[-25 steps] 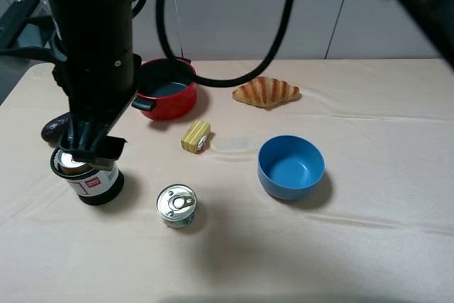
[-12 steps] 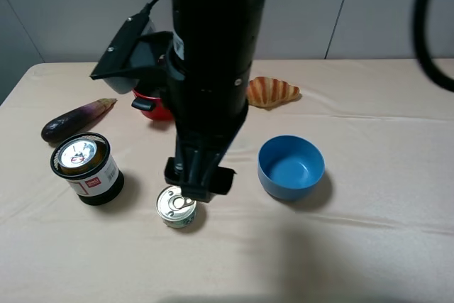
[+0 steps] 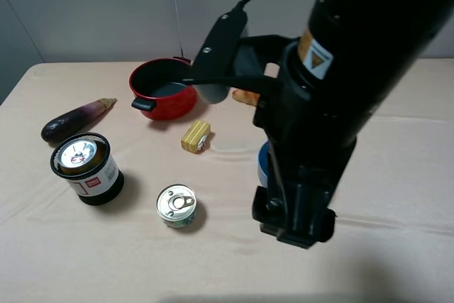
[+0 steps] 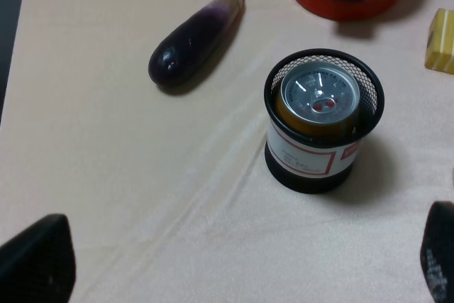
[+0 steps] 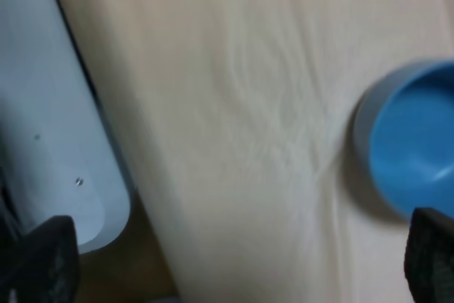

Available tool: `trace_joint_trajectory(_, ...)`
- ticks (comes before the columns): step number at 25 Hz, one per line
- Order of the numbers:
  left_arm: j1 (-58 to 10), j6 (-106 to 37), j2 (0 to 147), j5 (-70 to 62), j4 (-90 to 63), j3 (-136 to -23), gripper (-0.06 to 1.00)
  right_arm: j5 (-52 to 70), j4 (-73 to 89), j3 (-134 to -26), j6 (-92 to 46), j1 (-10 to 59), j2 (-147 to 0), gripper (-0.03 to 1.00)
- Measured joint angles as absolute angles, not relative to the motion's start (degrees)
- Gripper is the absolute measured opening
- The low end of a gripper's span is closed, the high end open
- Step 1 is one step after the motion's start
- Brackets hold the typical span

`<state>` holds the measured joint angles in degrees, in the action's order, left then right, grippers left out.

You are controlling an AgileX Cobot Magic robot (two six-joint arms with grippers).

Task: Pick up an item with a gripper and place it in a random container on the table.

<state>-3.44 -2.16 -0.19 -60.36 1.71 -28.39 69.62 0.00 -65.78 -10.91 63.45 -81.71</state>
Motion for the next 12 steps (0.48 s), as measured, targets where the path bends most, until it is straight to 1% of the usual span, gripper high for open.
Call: trace_joint_trajectory(12,-3.4,-2.2,-0.2,-60.4,1.7,-28.4,0.99,69.7,0.5,-48.4,-3.1,63.4,-62.3,0.69)
